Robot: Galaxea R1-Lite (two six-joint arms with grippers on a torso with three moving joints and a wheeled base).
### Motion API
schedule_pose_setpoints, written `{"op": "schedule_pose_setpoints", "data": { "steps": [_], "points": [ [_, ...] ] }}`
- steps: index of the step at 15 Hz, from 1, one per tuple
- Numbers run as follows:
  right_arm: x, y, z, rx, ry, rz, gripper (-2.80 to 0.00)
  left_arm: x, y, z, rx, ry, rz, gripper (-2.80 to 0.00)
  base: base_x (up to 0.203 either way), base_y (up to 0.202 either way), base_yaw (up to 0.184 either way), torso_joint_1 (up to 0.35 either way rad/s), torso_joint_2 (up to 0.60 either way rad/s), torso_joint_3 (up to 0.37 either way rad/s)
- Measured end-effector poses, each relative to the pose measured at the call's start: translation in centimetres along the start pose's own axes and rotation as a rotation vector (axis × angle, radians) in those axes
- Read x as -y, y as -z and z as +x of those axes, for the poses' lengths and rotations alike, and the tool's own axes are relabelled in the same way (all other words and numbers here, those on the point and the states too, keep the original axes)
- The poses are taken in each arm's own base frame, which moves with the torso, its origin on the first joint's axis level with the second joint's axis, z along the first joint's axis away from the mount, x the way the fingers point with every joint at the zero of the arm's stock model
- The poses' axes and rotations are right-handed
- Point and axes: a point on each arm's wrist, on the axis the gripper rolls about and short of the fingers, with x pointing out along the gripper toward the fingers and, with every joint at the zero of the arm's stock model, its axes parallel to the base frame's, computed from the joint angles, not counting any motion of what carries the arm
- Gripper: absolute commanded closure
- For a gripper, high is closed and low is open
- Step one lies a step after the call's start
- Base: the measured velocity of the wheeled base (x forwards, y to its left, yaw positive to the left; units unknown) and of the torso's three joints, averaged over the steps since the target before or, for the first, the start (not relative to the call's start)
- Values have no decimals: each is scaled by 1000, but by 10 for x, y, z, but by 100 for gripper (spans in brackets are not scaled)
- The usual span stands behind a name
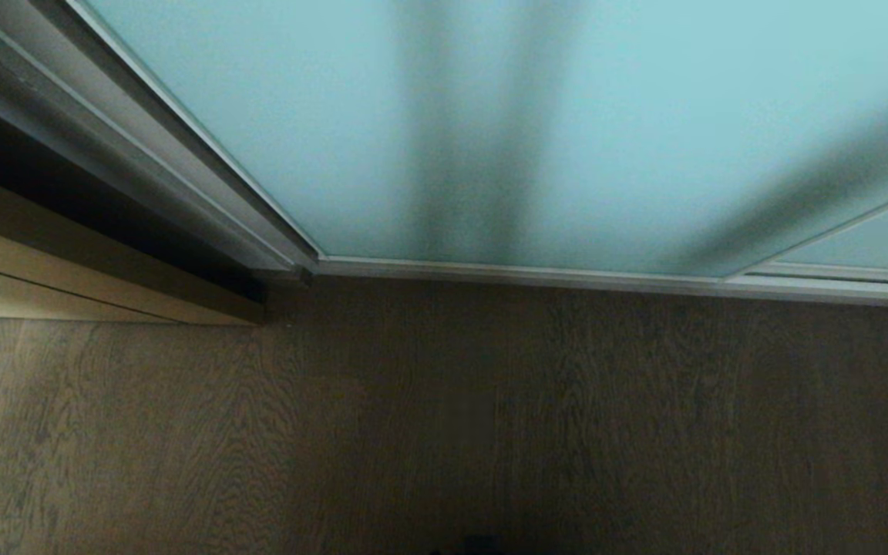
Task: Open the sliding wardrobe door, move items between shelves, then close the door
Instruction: Open the door
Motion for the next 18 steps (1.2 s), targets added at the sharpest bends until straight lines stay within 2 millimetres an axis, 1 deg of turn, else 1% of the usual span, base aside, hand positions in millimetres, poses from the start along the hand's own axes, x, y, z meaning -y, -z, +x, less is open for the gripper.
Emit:
{"op": "schedule_pose_setpoints", "data": {
  "steps": [4,10,16,18],
  "points": [
    [0,0,0,0,0,0,0,3,1,3,15,-6,-15,0,0,0,0,0,0,0],
    [0,0,0,0,0,0,0,6,1,2,10,-7,-25,0,0,0,0,0,0,0],
    [0,0,0,0,0,0,0,21,-2,0,1,1,-37,0,0,0,0,0,0,0],
    [0,0,0,0,0,1,0,23,0,0,-15,18,-44,0,0,0,0,0,0,0]
  ]
}}
